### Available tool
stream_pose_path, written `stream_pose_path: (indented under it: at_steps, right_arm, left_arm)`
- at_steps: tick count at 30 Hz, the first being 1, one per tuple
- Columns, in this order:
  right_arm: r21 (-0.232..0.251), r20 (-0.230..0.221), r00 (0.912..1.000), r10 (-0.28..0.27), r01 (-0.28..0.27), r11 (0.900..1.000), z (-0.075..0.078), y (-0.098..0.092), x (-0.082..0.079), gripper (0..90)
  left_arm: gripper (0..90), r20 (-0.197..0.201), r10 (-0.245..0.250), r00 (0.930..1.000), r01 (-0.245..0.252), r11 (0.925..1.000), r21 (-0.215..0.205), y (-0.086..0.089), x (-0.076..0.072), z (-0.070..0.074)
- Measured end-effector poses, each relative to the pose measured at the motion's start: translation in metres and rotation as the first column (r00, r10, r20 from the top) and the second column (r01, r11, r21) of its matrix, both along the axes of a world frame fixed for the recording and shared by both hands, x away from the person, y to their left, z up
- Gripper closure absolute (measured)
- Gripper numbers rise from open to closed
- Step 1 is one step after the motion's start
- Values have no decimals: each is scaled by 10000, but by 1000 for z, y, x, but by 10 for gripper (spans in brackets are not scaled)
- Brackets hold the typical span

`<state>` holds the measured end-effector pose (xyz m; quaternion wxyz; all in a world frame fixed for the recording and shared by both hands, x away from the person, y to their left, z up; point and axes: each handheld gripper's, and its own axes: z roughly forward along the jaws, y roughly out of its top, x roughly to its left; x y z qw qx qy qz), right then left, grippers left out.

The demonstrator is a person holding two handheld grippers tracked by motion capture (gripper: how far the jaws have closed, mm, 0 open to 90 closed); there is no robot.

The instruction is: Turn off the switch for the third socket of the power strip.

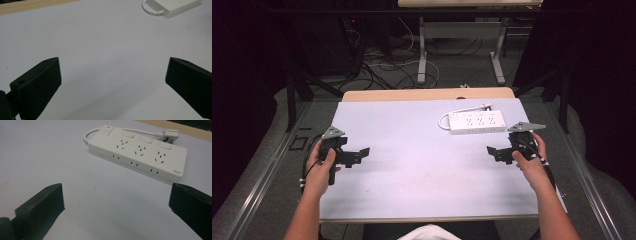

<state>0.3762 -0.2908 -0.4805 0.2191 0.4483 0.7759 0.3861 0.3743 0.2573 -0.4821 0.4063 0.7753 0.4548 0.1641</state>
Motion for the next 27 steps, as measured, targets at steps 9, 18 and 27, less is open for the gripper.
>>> stream_pose_path:
  at_steps: [9, 18, 27]
  right_arm:
    - [39, -294, 9992, 265, -264, 9996, -3, 8, 5, 0]
    - [358, -448, 9990, -39, 55, 9993, -2, 13, 8, 0]
    - [55, -231, 9996, -152, 153, 9999, 3, 18, 8, 0]
  left_arm:
    - [3, -279, 383, 9989, -381, 9993, 57, 4, 1, -9]
    - [3, -129, 669, 9977, -673, 9970, -377, 5, -2, -6]
    - [4, -168, 259, 9995, -268, 9981, -547, 1, -3, -5]
